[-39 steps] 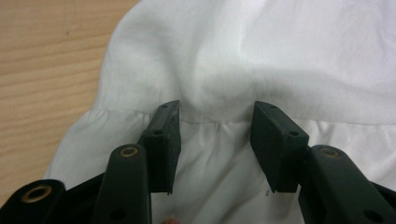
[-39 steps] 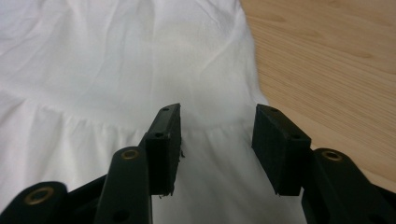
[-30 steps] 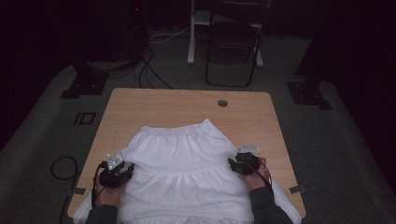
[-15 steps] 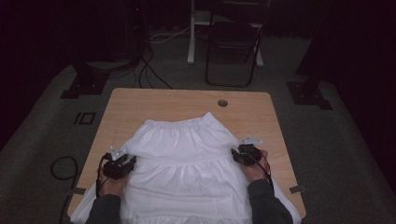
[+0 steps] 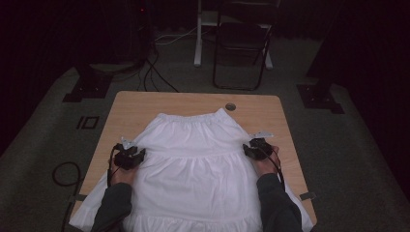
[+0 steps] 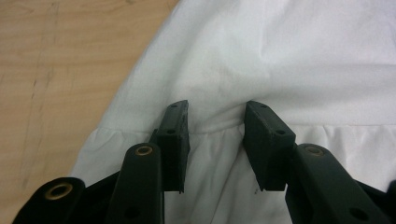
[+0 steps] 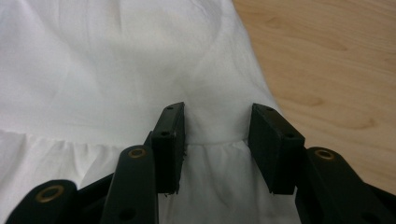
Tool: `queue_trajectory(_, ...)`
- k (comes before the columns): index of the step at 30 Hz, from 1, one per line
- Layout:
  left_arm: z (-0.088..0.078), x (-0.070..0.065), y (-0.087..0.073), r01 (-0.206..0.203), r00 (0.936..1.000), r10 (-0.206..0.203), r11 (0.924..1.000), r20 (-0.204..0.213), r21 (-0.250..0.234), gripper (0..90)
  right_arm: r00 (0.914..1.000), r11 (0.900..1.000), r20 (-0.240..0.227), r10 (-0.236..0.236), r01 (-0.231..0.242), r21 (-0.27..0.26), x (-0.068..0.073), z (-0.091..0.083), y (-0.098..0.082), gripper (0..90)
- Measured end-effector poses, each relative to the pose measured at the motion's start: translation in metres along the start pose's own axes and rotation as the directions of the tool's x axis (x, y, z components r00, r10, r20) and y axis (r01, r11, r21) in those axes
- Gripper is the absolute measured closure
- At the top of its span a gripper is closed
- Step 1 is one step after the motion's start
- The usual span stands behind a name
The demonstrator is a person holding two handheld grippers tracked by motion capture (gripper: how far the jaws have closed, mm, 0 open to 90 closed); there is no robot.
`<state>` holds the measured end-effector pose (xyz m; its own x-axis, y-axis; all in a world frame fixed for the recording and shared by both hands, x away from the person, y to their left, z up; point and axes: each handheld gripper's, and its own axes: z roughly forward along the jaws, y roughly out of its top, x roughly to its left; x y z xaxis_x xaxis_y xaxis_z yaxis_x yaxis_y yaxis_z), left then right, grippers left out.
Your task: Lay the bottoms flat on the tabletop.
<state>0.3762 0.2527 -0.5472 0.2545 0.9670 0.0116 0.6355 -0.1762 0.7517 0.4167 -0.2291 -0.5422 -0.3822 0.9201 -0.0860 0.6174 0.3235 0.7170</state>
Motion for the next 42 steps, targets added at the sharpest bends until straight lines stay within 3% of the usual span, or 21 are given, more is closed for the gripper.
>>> queue_trajectory(5,0.016,-0.001,0.016,0.006,1.0,-0.006,1.0,-0.004,0.008,60.8,0.9993,1.0,0.026,0.025,-0.025,0.001,-0.01,0.01,0.009,55.9)
queue_trajectory(11,0.03,-0.003,0.035,0.014,0.9998,-0.014,0.9979,-0.013,0.063,60.3,0.9976,0.998,0.051,0.047,-0.049,0.027,-0.019,0.018,0.019,55.7)
queue_trajectory(15,0.033,-0.005,0.042,0.027,0.9993,-0.025,0.9954,-0.029,0.092,58.3,0.9955,0.997,0.069,0.065,-0.068,0.044,-0.021,0.022,0.024,54.9)
queue_trajectory(19,0.026,-0.009,0.041,0.018,0.9994,-0.014,0.9914,-0.03,0.129,53.0,0.997,0.994,0.048,0.061,-0.065,0.088,-0.02,0.015,0.026,51.8)
queue_trajectory(21,0.016,-0.011,0.038,-0.006,0.9995,0.01,0.9928,-0.03,0.12,52.9,0.9973,0.994,0.044,0.059,-0.062,0.089,-0.021,0.011,0.025,51.7)
queue_trajectory(26,-0.022,-0.008,0.019,-0.019,0.9998,0.02,0.9977,-0.007,0.065,52.0,0.9977,0.997,0.016,0.066,-0.066,0.043,-0.024,-0.025,0.012,51.2)
queue_trajectory(27,-0.022,-0.008,0.019,-0.019,0.9998,0.02,0.9977,-0.007,0.065,51.8,0.9977,0.997,0.016,0.066,-0.066,0.043,-0.024,-0.025,0.012,51.2)
queue_trajectory(28,-0.038,-0.006,0.009,-0.026,0.9996,0.026,0.9983,-0.008,0.052,51.0,0.9979,0.998,0.015,0.063,-0.063,0.026,-0.025,-0.05,-0.001,51.7)
queue_trajectory(29,-0.054,-0.005,0.0,-0.02,0.9998,0.02,0.9988,-0.003,0.044,50.6,0.9983,0.998,0.013,0.057,-0.057,0.019,-0.025,-0.058,-0.006,52.1)
queue_trajectory(32,-0.075,-0.004,-0.015,-0.031,0.9994,0.031,0.999,-0.013,0.034,49.2,0.9985,0.999,0.012,0.053,-0.053,0.0,-0.024,-0.08,-0.022,54.5)
queue_trajectory(35,-0.087,-0.004,-0.026,-0.054,0.9981,0.055,0.9981,-0.029,0.03,48.5,0.9983,0.999,0.023,0.053,-0.053,-0.011,-0.022,-0.093,-0.036,55.9)
queue_trajectory(37,-0.097,-0.003,-0.036,-0.058,0.9974,0.06,0.9977,-0.041,0.036,48.2,0.9979,0.999,0.04,0.051,-0.051,-0.007,-0.021,-0.107,-0.058,56.8)
queue_trajectory(38,-0.101,-0.003,-0.042,-0.055,0.9974,0.057,0.9978,-0.044,0.037,48.2,0.9979,0.999,0.04,0.051,-0.051,-0.007,-0.021,-0.107,-0.058,56.8)
queue_trajectory(42,-0.117,-0.004,-0.071,-0.008,0.9998,0.009,0.9991,-0.017,0.041,47.8,0.9951,0.996,0.046,0.087,-0.087,-0.008,-0.018,-0.13,-0.092,56.2)
